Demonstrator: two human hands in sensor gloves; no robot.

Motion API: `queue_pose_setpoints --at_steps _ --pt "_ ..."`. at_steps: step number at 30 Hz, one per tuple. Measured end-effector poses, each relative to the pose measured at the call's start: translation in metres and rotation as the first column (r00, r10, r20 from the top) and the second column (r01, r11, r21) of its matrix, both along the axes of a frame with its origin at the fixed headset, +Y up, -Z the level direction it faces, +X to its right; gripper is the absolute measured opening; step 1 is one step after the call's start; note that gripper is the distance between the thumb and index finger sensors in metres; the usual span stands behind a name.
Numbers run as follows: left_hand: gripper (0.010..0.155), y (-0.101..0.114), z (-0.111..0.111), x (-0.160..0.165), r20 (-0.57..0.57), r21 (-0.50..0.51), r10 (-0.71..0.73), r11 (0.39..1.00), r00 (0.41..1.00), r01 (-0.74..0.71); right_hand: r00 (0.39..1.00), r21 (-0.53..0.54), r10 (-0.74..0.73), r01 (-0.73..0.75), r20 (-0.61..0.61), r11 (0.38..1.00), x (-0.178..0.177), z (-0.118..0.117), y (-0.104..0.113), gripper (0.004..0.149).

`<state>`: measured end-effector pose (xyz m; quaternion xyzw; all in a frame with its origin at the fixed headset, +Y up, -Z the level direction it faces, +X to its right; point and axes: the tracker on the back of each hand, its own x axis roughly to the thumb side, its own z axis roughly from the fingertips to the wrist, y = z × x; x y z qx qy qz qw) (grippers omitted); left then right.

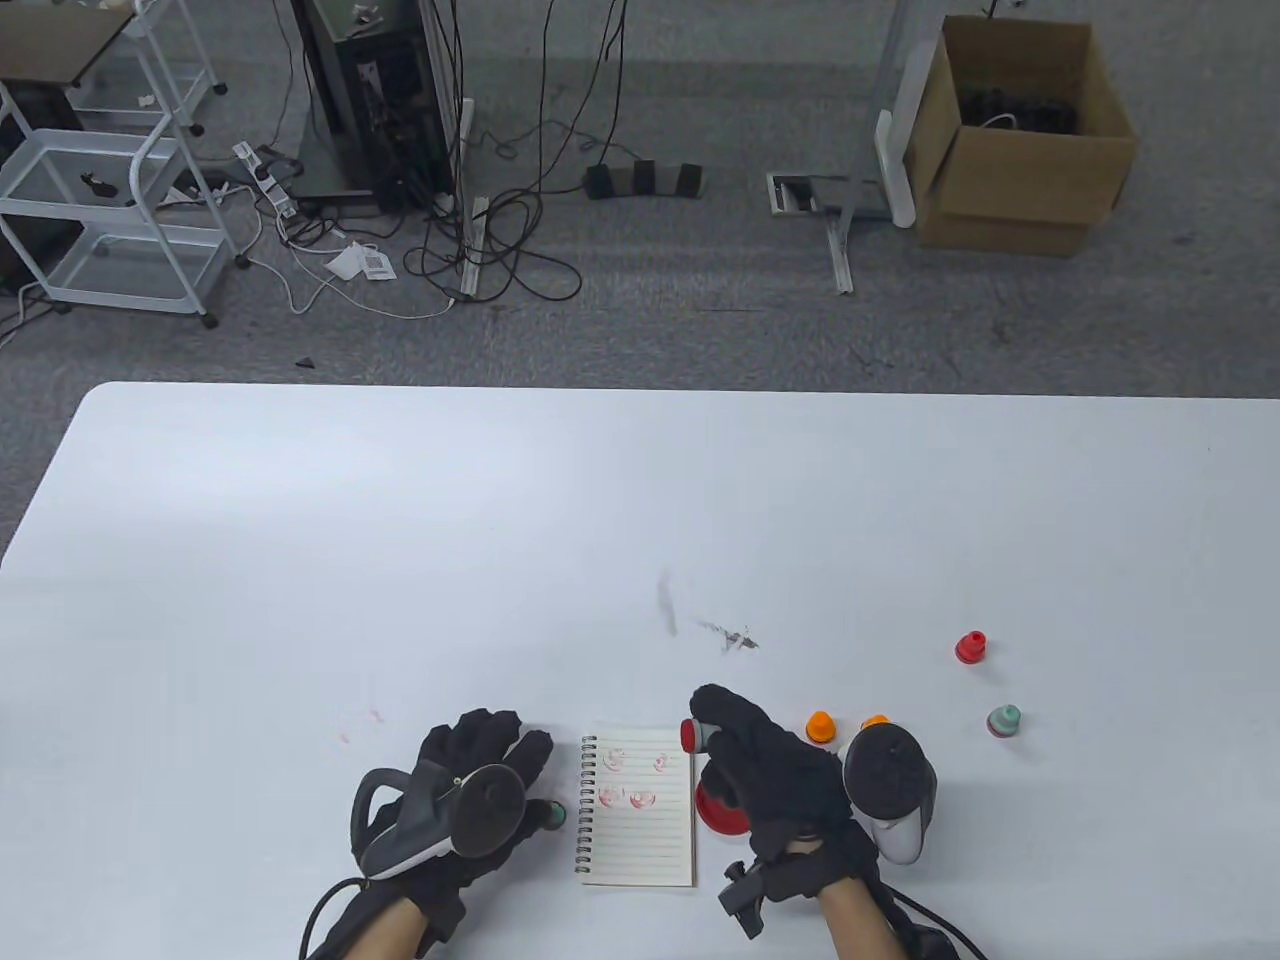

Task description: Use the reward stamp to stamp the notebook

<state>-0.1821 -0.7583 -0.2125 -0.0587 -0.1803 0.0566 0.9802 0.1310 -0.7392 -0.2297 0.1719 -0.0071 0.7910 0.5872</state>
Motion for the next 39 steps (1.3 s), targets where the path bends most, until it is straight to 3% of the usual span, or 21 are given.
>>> queue_pose_setpoints --at_steps 3,6,8,12,15,22,26,31,36,39 --pt "0.071 0.003 0.0 -0.005 -0.01 0.027 0.016 1.0 1.0 -0.016 0.99 0.06 0.142 -0.142 0.016 0.988 0.0 0.001 0.004 0.053" --pt "0.073 0.005 0.002 -0.007 -0.003 0.064 0.017 0.998 1.0 -0.016 0.936 0.084 0.353 -0.352 0.003 0.932 -0.004 0.001 0.006 0.052" --pt "0.072 0.008 0.004 -0.007 0.027 0.11 0.045 0.993 0.999 -0.048 0.867 0.108 0.499 -0.496 0.003 0.861 -0.007 0.0 0.005 0.052" --pt "0.073 0.013 0.008 -0.005 0.049 0.154 0.074 0.985 0.996 -0.081 0.646 0.161 0.761 -0.758 0.055 0.632 -0.019 0.002 -0.001 0.051" --pt "0.072 0.013 0.008 -0.004 0.042 0.165 0.045 0.985 0.998 -0.052 0.535 0.157 0.845 -0.836 0.023 0.525 -0.027 0.001 -0.008 0.05" --pt "0.07 0.014 0.009 -0.004 0.026 0.154 0.015 0.988 1.0 -0.019 0.393 0.138 0.917 -0.907 -0.06 0.398 -0.038 -0.003 -0.031 0.048" --pt "0.07 0.014 0.009 -0.004 0.028 0.156 0.006 0.988 1.0 -0.01 0.422 0.096 0.902 -0.898 -0.091 0.43 -0.038 -0.007 -0.032 0.047" --pt "0.069 0.013 0.009 -0.003 0.029 0.146 -0.004 0.989 1.0 -0.001 0.402 0.085 0.91 -0.908 -0.099 0.41 -0.041 -0.009 -0.031 0.046" --pt "0.069 0.014 0.01 -0.003 0.029 0.151 -0.005 0.989 1.0 0.001 0.442 0.065 0.893 -0.892 -0.079 0.447 -0.036 -0.007 -0.033 0.046" --pt "0.068 0.015 0.01 -0.003 0.028 0.153 0.0 0.988 1.0 -0.004 0.416 0.058 0.907 -0.906 -0.067 0.42 -0.036 -0.007 -0.033 0.045"
